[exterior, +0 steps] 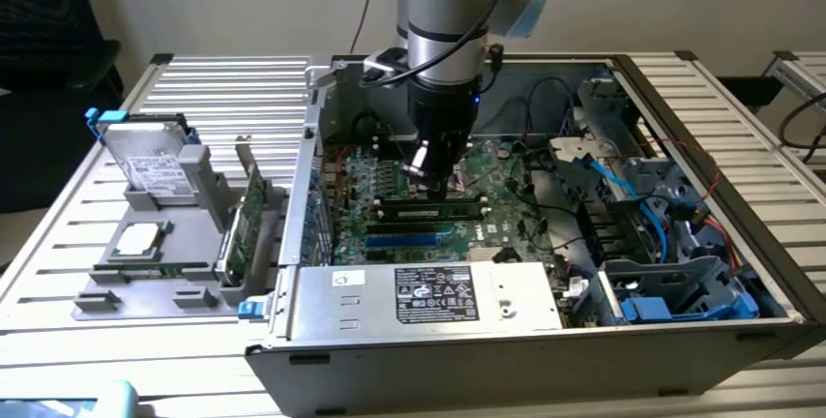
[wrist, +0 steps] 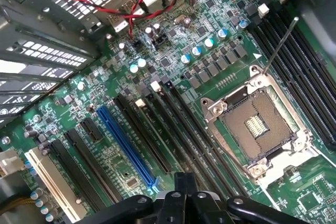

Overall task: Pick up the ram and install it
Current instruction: 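Press down the ram until it locks into place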

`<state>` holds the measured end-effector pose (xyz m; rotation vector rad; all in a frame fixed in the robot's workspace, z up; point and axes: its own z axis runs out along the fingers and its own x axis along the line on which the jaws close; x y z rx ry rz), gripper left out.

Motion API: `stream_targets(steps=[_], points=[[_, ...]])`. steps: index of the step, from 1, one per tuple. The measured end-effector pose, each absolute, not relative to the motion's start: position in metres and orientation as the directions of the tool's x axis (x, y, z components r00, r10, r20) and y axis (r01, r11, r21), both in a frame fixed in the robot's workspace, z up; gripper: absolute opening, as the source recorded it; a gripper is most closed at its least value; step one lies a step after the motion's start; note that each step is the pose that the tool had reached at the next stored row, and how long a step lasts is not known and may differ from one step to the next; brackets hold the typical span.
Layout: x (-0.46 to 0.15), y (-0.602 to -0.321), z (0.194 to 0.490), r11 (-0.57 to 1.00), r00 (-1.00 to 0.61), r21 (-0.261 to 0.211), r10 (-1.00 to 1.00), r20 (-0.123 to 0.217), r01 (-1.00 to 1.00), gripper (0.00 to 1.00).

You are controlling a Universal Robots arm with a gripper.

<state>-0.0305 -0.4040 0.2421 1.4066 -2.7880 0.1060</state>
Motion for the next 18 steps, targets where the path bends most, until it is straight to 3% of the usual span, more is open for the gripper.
stream_targets(steps=[18], points=[[-0.0305,-0.4040,0.2422,0.752,-0.754,-0.058,-0.655,0.041,-0.657,0.11]])
